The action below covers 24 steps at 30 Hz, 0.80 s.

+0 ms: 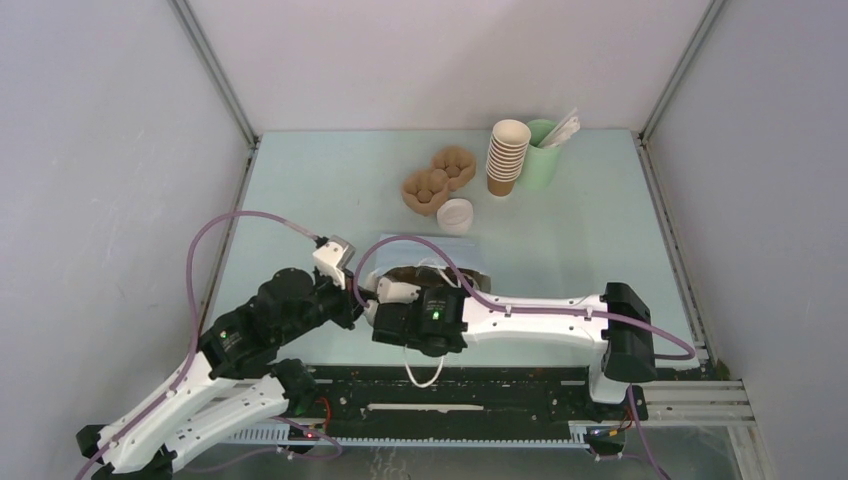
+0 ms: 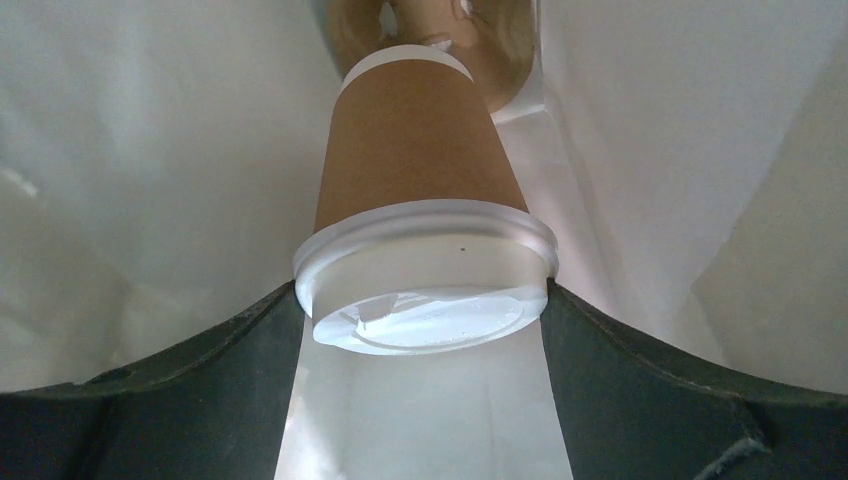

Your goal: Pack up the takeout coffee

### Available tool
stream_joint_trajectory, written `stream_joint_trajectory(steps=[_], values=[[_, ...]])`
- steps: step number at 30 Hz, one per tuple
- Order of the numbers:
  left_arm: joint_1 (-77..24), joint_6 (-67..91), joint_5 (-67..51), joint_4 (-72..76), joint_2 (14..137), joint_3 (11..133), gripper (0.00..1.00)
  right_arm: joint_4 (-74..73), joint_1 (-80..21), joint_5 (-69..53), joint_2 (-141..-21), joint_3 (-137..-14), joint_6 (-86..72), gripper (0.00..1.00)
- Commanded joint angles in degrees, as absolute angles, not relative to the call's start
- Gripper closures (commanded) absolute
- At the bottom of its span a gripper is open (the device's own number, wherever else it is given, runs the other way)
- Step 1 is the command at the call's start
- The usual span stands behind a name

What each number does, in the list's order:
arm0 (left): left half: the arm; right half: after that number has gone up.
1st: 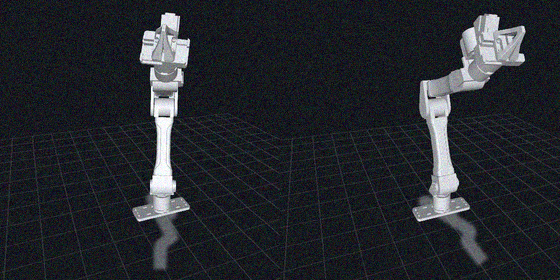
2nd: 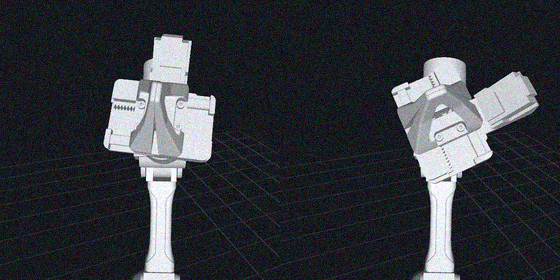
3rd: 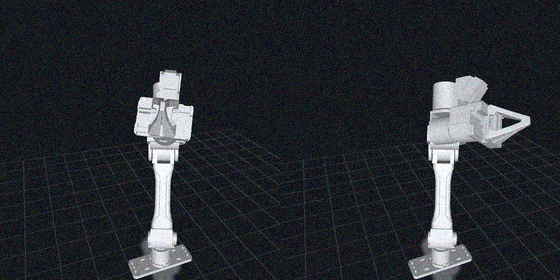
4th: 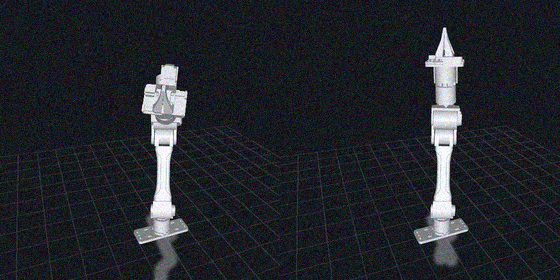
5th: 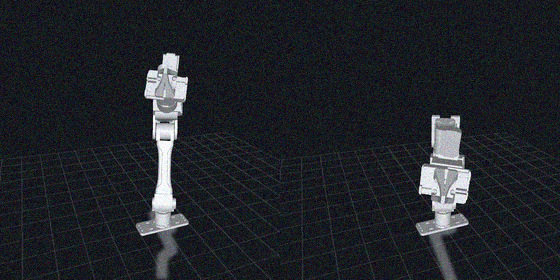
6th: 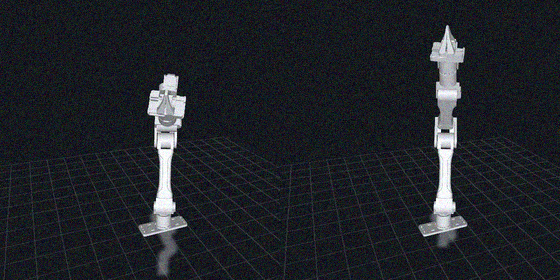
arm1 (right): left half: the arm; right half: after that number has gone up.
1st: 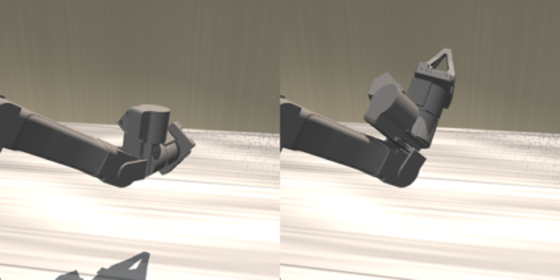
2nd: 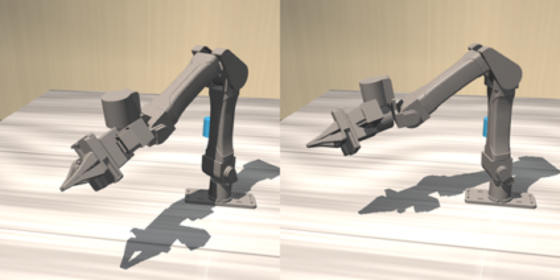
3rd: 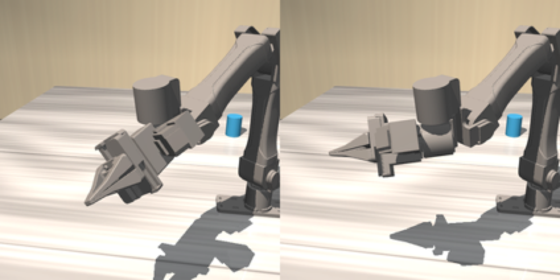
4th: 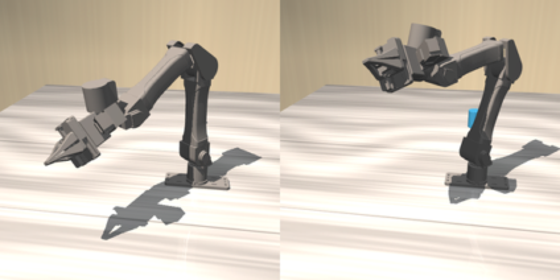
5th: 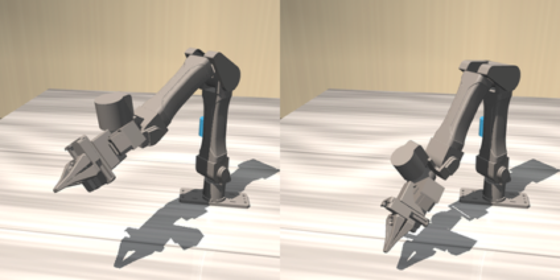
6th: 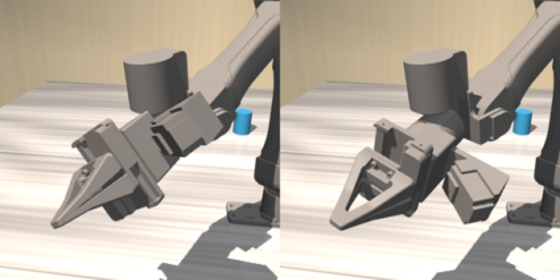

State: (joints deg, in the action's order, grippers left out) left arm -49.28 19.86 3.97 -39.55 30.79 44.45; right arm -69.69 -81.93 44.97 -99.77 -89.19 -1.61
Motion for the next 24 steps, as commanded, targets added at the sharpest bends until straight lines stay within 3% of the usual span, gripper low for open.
stream_joint_trajectory(steps=[1,24], values=[[-49.8,18.82,5.54,-37.7,29.86,43.44,1.0,-64.1,-79.25,45.52,-99.25,-87.23,1.47,0.42],[-50.44,19.32,6.06,-37.57,28.98,42.98,1.0,-60.86,-72.27,44.61,-106.95,-91.21,4.99,0.43]])
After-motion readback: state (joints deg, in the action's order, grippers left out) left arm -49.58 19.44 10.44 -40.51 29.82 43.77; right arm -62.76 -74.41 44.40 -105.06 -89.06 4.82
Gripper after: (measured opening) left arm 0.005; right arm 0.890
